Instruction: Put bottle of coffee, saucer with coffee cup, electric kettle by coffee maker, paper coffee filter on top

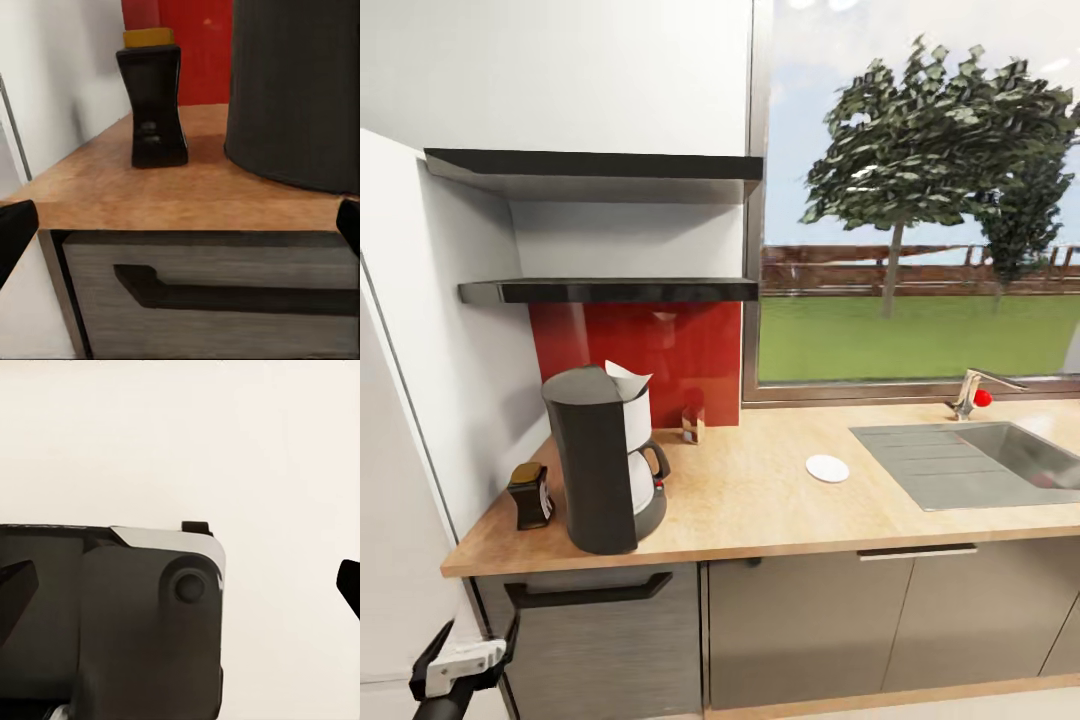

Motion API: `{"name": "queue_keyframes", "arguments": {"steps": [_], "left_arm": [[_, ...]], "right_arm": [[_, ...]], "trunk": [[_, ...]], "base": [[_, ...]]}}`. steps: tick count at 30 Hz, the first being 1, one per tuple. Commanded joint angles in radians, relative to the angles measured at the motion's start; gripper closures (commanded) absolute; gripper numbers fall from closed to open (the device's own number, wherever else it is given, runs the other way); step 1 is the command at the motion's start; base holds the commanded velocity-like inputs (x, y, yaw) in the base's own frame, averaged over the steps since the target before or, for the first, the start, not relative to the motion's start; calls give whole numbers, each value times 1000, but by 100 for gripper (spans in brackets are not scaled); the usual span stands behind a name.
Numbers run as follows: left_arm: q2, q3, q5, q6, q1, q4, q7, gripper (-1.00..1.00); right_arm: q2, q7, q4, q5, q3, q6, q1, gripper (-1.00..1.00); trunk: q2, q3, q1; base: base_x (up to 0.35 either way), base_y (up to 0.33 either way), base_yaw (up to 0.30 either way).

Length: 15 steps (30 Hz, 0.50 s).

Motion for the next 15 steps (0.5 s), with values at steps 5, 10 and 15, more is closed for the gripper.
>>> {"name": "queue_keyframes", "arguments": {"steps": [5,10,15], "left_arm": [[-2,1,2,-24,87,73,-12,-100],[6,-1,-38,-25,108,266,-14,-100],[12,3,-160,-18,108,513,-4,-100]], "right_arm": [[4,-3,-6,-11,6,-5,0,-100],[6,-3,-40,-14,5,-8,0,-100],[6,-1,-52,-18,4,-9,0,-100]], "trunk": [[0,0,0],[0,0,0],[0,0,0]], "base": [[0,0,0],[0,0,0],[0,0,0]]}}
